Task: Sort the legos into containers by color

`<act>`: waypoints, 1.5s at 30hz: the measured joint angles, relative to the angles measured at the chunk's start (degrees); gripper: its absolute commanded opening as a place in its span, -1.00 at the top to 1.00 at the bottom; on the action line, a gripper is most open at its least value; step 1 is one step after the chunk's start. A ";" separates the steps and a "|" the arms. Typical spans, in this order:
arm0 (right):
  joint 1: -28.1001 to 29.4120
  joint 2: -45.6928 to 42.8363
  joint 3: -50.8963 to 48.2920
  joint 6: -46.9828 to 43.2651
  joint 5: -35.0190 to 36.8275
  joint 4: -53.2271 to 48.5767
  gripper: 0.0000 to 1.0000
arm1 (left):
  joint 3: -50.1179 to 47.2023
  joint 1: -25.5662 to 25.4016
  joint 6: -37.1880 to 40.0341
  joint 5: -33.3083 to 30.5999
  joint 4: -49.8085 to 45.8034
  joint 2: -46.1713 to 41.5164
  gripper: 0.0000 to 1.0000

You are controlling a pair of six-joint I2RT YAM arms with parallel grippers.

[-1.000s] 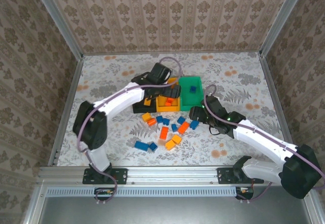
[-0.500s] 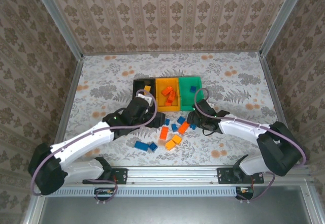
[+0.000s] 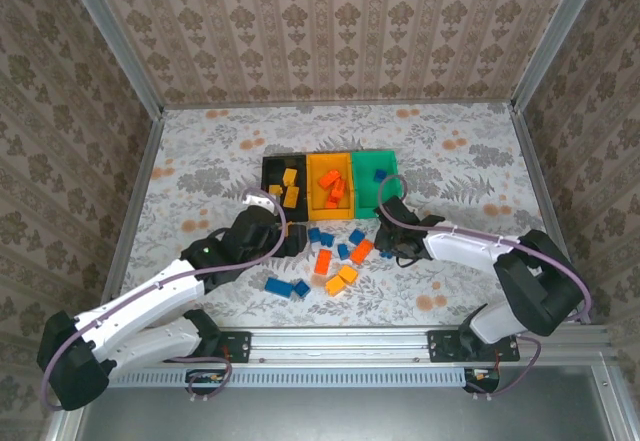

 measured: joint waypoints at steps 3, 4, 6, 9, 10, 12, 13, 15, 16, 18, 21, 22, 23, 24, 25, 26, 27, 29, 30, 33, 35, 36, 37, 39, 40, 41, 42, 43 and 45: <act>0.00 -4.22 0.02 -1.38 0.02 -2.60 0.38 | -0.52 0.37 -0.02 -0.59 -0.68 -0.11 -1.00; 0.00 -6.19 0.11 -2.03 0.04 -3.56 0.39 | -0.87 0.44 -0.02 -0.72 -0.90 -0.26 -1.00; 0.00 -9.22 0.94 -3.52 0.04 -5.60 0.39 | -1.60 0.63 -0.04 -0.74 -1.07 -0.66 -0.99; 0.00 -11.54 4.63 -6.25 0.26 -8.35 0.39 | -2.69 0.85 -0.04 -0.74 -1.31 -1.25 -1.00; -0.02 -11.56 6.62 -7.37 0.55 -9.01 0.39 | -2.95 1.01 -0.04 -0.74 -1.44 -1.38 -1.00; -0.22 -10.95 10.34 -9.09 1.38 -9.73 0.39 | -3.34 1.16 -0.09 -0.72 -1.68 -1.57 -1.00; -0.44 -10.25 12.52 -10.08 1.81 -9.77 0.39 | -3.54 1.18 -0.17 -0.72 -1.70 -1.68 -0.99; -1.14 -7.91 16.55 -11.50 2.40 -9.68 0.38 | -3.87 1.22 -0.57 -0.68 -1.90 -1.77 -1.00; -1.73 -5.95 18.78 -12.15 2.82 -9.51 0.38 | -4.02 1.20 -0.81 -0.68 -1.92 -1.81 -1.00; -2.69 -1.68 22.38 -13.18 3.63 -8.83 0.36 | -4.39 1.27 -1.27 -0.57 -2.08 -2.10 -1.00; -3.74 5.33 27.17 -14.45 5.22 -8.41 0.34 | -5.05 1.53 -1.77 -0.48 -2.49 -3.21 -0.99; -4.09 7.82 28.83 -14.86 6.03 -8.33 0.33 | -5.25 1.57 -2.03 -0.50 -2.54 -3.69 -1.00; -4.31 9.66 30.05 -15.08 6.43 -8.39 0.34 | -5.44 1.64 -2.23 -0.48 -2.62 -4.15 -1.00; -4.63 12.04 31.69 -15.32 7.02 -8.39 0.33 | -5.66 1.86 -2.45 -0.48 -2.78 -4.74 -1.00; -4.98 14.16 33.22 -15.47 7.48 -8.41 0.33 | -5.84 1.88 -2.64 -0.42 -2.93 -5.18 -1.00; -5.31 15.89 34.53 -15.69 7.69 -8.50 0.32 | -5.97 1.90 -2.80 -0.28 -3.02 -5.60 -1.00; -5.70 17.75 35.87 -15.87 7.85 -8.48 0.30 | -6.08 1.92 -2.86 -0.26 -3.13 -5.97 -1.00; -6.47 21.20 38.66 -16.26 8.13 -8.79 0.24 | -6.40 1.92 -3.10 -0.13 -3.28 -6.62 -1.00; -6.80 22.91 40.06 -16.31 8.24 -8.87 0.21 | -6.62 1.92 -3.34 -0.04 -3.39 -6.99 -1.00; -7.32 26.34 42.82 -16.39 8.24 -9.38 0.05 | -7.30 2.12 -3.89 0.33 -3.82 -7.98 -1.00; -7.52 27.15 43.32 -16.44 8.24 -10.01 -0.09 | -7.61 2.29 -4.07 0.39 -4.33 -8.50 -0.99; -7.56 27.21 43.34 -16.50 8.22 -10.16 -0.15 | -7.67 2.29 -4.15 0.39 -4.57 -8.72 -1.00; -7.54 27.23 43.39 -16.50 8.20 -10.34 -0.22 | -7.74 2.29 -4.20 0.42 -4.85 -8.96 -1.00; -7.54 27.21 43.43 -16.48 8.17 -10.36 -0.31 | -7.76 2.34 -4.28 0.44 -5.31 -9.35 -1.00; -7.48 27.15 43.43 -16.41 8.13 -10.40 -0.33 | -7.76 2.34 -4.28 0.46 -5.44 -9.49 -1.00; -7.39 26.95 43.39 -16.37 8.02 -10.40 -0.36 | -7.76 2.43 -4.28 0.52 -5.60 -9.60 -0.99; -7.34 26.56 43.21 -16.33 7.87 -10.27 -0.38 | -7.76 2.58 -4.28 0.59 -5.73 -9.70 -1.00; -7.21 25.79 42.75 -16.33 7.72 -10.14 -0.41 | -7.76 2.67 -4.28 0.59 -5.90 -9.77 -1.00; -6.67 22.88 40.74 -16.33 7.43 -9.90 -0.44 | -7.76 2.93 -4.31 0.59 -6.10 -9.97 -0.99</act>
